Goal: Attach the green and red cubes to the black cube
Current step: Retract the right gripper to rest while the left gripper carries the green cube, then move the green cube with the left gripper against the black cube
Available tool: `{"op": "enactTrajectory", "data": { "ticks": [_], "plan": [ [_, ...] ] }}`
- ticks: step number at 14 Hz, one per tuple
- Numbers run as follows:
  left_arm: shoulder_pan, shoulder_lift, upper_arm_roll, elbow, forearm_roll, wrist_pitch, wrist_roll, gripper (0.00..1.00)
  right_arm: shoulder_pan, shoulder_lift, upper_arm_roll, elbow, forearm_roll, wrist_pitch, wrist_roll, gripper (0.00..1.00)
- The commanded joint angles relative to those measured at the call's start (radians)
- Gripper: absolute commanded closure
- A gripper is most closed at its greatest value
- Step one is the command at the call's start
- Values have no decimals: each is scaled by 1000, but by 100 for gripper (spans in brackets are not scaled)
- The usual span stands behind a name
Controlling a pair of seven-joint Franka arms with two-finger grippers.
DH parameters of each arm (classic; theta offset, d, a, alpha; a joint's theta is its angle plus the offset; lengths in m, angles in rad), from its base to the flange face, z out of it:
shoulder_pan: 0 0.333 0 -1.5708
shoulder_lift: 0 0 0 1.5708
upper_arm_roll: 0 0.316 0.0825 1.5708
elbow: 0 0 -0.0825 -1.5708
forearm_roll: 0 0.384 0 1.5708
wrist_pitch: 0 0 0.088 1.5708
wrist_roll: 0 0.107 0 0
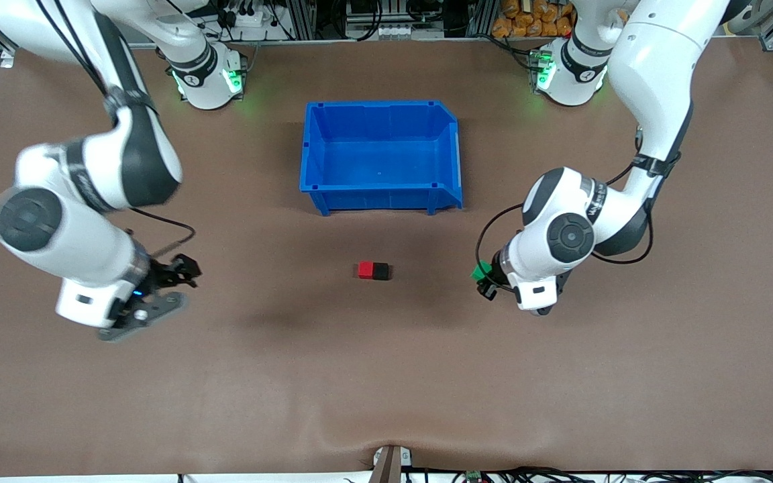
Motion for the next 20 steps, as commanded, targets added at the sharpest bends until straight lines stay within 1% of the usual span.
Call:
{"op": "enactTrajectory", "data": {
  "ticks": [1,4,6,8,9,10,11,12,13,15,16,18,19,20],
  "plan": [
    [-41,53,4,75,-20,-27,-63,100,-93,-90,22,-30,15,-45,62,0],
    [-68,80,4,109,-20,-25,-112,100,-165,-164,21,-30,31,-131,62,0],
    [-81,96,4,126,-20,-20,-147,100,-240,-202,21,-57,108,-150,57,0],
    [-96,106,7,135,-20,-17,-170,100,-240,-274,18,-126,116,-148,59,0],
    [-101,109,7,141,-20,-16,-183,100,-239,-320,13,-180,116,-139,59,0],
    [-111,117,8,150,-20,-16,-195,100,-231,-368,-8,-221,116,-139,59,0],
    [-116,125,10,158,-20,-14,-207,100,-211,-391,-34,-231,116,-148,60,0],
    [-123,135,10,167,-20,-14,-224,100,-196,-400,-54,-228,116,-165,67,0],
    [-133,140,12,178,-20,-13,-233,100,-191,-402,-60,-219,123,-208,98,0],
    [-142,152,13,189,-18,-11,-256,100,-185,-409,-60,-222,163,-266,230,0],
    [-151,162,15,195,-18,-10,-262,100,-176,-412,-65,-217,182,-285,257,0],
    [-171,178,18,204,-12,-4,-276,100,-170,-426,-89,-219,183,-299,251,0],
    [-180,182,28,212,-12,0,-288,100,-165,-429,-90,-212,180,-320,245,0],
    [-192,189,35,218,-12,13,-304,100,-161,-426,-88,-177,168,-325,245,0]
  ]
}}
